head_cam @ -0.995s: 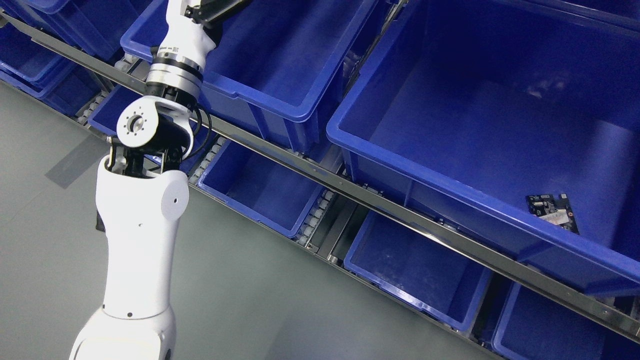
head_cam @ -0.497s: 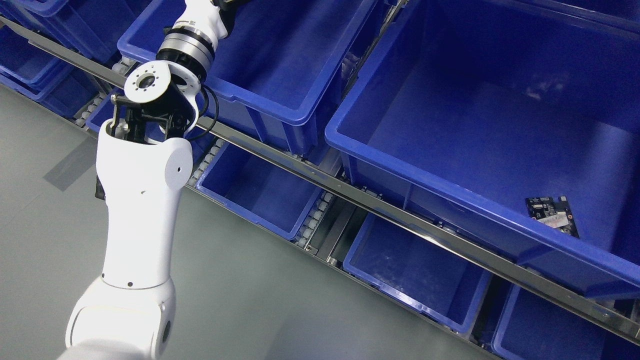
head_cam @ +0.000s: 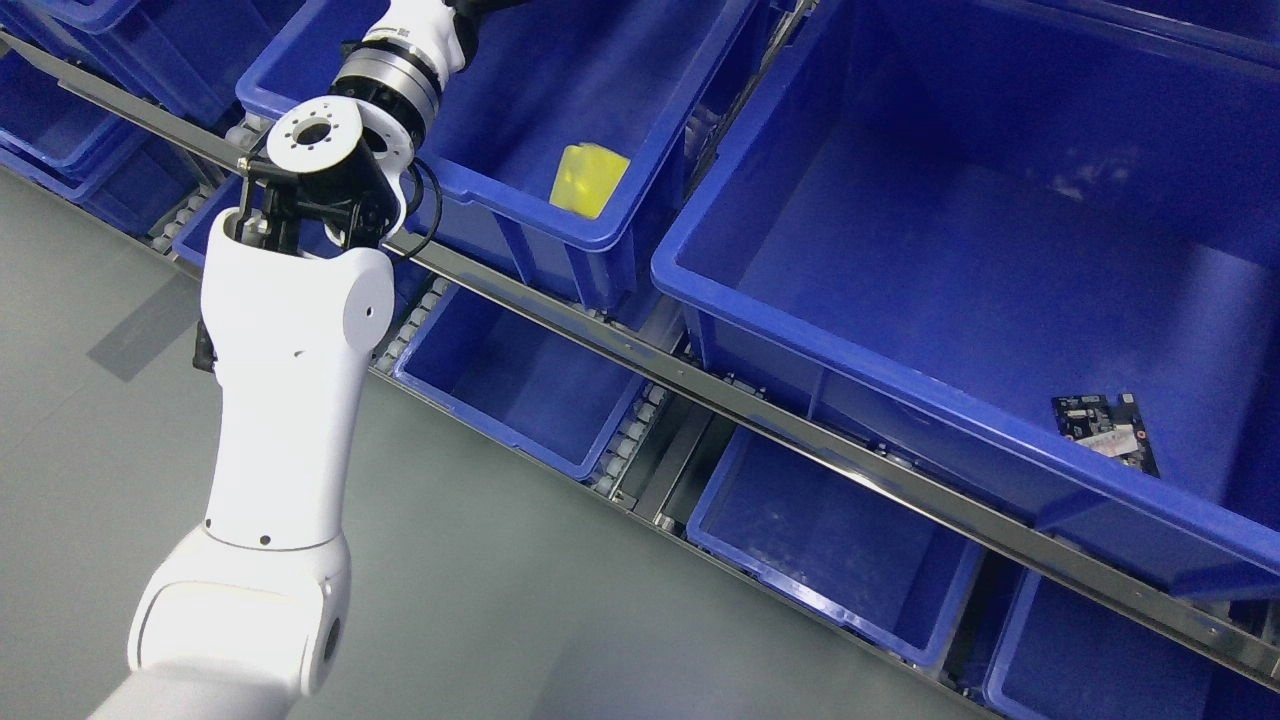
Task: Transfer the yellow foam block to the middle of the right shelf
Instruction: 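Raise the open left hand up out of the blue bin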
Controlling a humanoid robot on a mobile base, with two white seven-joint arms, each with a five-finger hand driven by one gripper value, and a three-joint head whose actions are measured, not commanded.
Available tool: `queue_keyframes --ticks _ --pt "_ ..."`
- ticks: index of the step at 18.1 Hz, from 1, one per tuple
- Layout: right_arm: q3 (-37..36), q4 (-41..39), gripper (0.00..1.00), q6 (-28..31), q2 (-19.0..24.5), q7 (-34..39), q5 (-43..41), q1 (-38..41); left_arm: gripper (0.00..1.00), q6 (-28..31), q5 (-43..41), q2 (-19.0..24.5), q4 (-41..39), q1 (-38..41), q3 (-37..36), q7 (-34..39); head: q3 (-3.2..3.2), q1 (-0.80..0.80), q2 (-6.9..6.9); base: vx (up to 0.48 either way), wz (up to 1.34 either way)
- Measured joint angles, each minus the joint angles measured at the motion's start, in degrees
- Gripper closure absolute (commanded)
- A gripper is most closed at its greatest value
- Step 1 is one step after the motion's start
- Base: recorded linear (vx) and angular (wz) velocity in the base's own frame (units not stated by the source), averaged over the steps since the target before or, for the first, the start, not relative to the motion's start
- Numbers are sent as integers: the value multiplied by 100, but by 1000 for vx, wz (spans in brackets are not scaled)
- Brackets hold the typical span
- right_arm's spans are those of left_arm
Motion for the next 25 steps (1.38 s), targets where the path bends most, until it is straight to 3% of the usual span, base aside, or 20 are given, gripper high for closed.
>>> queue_keyframes --ticks 5,9,17,25 --pt "0 0 0 0 0 0 0 0 0 -1296 -45 0 -102 172 327 -533 0 0 0 0 0" --pt "0 0 0 0 0 0 0 -1 0 -1703 -59 0 -412 710 650 -953 0 0 0 0 0" --pt "0 0 0 0 0 0 0 0 0 -1838 -69 94 -991 1837 1258 -1340 0 0 0 0 0" --pt "-1 0 0 0 0 0 0 0 0 -1681 -71 48 -1221 2120 1485 -1345 0 0 0 0 0"
